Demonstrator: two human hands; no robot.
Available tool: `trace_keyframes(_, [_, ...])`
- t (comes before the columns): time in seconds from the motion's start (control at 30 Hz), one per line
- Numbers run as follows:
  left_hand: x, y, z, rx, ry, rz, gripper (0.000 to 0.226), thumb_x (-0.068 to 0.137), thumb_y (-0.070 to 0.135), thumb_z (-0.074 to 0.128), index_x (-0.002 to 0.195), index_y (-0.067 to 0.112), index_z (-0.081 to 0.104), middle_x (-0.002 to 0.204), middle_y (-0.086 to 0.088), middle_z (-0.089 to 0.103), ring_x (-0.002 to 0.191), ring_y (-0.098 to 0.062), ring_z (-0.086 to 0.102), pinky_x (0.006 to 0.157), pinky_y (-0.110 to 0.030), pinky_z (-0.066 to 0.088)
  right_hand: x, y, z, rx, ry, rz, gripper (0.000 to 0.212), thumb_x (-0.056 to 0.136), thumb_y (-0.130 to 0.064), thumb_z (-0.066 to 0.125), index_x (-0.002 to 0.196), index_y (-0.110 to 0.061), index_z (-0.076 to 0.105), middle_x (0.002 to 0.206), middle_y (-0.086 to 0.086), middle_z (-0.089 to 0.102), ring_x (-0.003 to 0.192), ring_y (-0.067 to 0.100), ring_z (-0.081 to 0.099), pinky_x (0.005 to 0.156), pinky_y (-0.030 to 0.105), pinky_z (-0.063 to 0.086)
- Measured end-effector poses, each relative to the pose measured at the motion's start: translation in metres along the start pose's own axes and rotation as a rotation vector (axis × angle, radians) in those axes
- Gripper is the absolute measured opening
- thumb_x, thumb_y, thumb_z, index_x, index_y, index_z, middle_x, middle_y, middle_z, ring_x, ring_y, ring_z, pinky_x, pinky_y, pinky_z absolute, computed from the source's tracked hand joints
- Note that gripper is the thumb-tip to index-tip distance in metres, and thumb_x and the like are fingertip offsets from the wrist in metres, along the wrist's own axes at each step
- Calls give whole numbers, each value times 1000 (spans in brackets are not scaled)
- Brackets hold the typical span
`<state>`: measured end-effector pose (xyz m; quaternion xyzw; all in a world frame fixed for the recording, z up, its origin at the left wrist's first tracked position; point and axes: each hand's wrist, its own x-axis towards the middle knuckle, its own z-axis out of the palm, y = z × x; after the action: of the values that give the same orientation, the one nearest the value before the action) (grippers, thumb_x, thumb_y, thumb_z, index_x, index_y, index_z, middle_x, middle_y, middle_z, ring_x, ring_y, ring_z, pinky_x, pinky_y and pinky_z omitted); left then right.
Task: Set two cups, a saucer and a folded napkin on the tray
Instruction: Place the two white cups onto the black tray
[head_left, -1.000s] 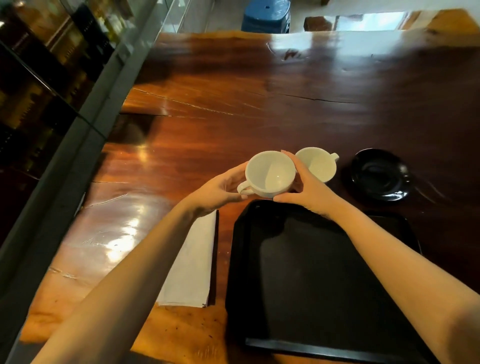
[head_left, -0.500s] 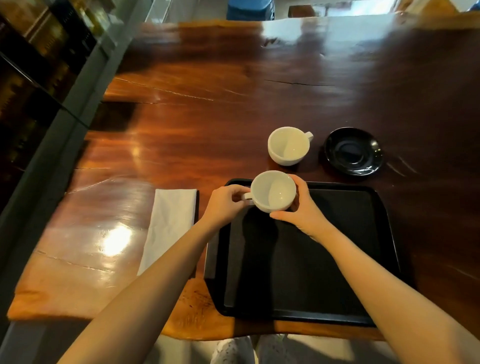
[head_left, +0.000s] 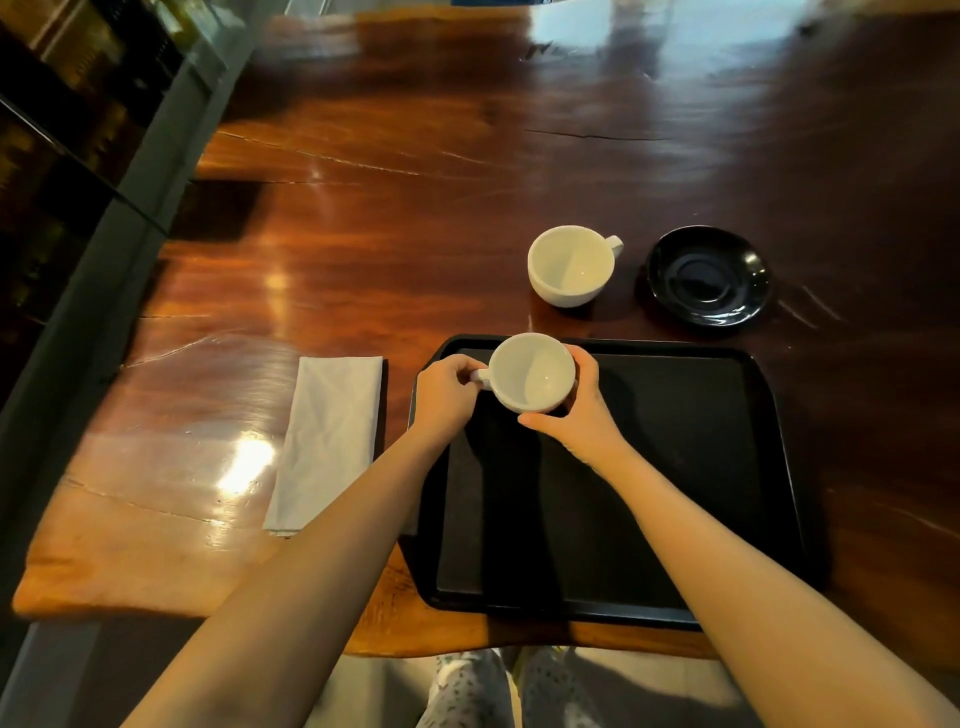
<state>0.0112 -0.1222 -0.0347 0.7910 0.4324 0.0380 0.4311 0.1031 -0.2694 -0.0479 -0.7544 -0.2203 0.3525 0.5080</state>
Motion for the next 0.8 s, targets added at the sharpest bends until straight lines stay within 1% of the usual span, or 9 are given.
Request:
trace_keyframes(0.07, [3,-1,0,1,-4,-3,14,86,6,58,92,12,70,93,-3,71,82,-13,58,73,-26,41,0,2,2,2,16,-8,97,65,-6,81,138,-23,19,134,-12,27,124,5,29,99,23,32])
trace_keyframes(0.2, [4,-2,-1,7,-20,0,13,86,6,59,92,13,69,93,-2,69,82,-12,58,73,-26,41,-2,3,3,-16,32,-14,98,65,-6,82,139,-21,19,143,-2,27,124,5,28,99,22,31])
trace_keyframes(0.33, [5,1,-7,23,-73,7,15,86,6,61,97,11,70,99,-4,70,88,-12,58,79,-25,44,-2,0,1,-49,17,3,98,66,-7,81,140,-21,18,142,-4,26,124,4,26,100,23,29])
trace_keyframes(0.4, [8,4,-14,41,-166,17,23,84,4,62,105,10,68,106,-5,70,94,-13,61,84,-25,46,-2,-3,-2,-70,-9,13,99,67,-6,80,141,-21,17,142,-3,26,125,5,25,102,25,28])
trace_keyframes(0.5, [17,11,-31,150,-325,68,45,81,-9,55,123,10,59,120,-10,67,109,-20,63,94,-26,48,-2,-8,-10,-123,-62,49,103,68,-5,79,145,-21,12,150,1,21,131,9,24,109,30,26])
trace_keyframes(0.6, [32,24,-54,225,-349,101,58,79,-17,44,129,10,53,126,-12,63,117,-23,59,101,-32,47,0,-13,-26,-187,-141,114,106,70,-1,76,148,-21,6,157,3,14,143,20,21,115,37,24])
trace_keyframes(0.63, [37,30,-61,239,-326,124,58,80,-16,45,130,11,53,126,-12,63,116,-23,60,101,-33,47,2,-16,-35,-205,-170,131,104,72,0,74,148,-21,7,157,4,14,144,21,20,113,36,26])
trace_keyframes(0.7, [48,43,-71,263,-270,181,56,80,-11,49,131,11,52,125,-12,63,114,-25,60,99,-33,47,6,-26,-54,-240,-197,158,94,76,2,70,147,-21,14,156,6,21,144,21,22,107,32,31])
trace_keyframes(0.8, [65,63,-72,273,-233,206,62,80,-4,57,138,15,44,131,-10,60,119,-25,56,99,-33,45,17,-44,-87,-348,-156,161,72,83,1,63,143,-17,29,150,6,35,140,20,32,107,30,30])
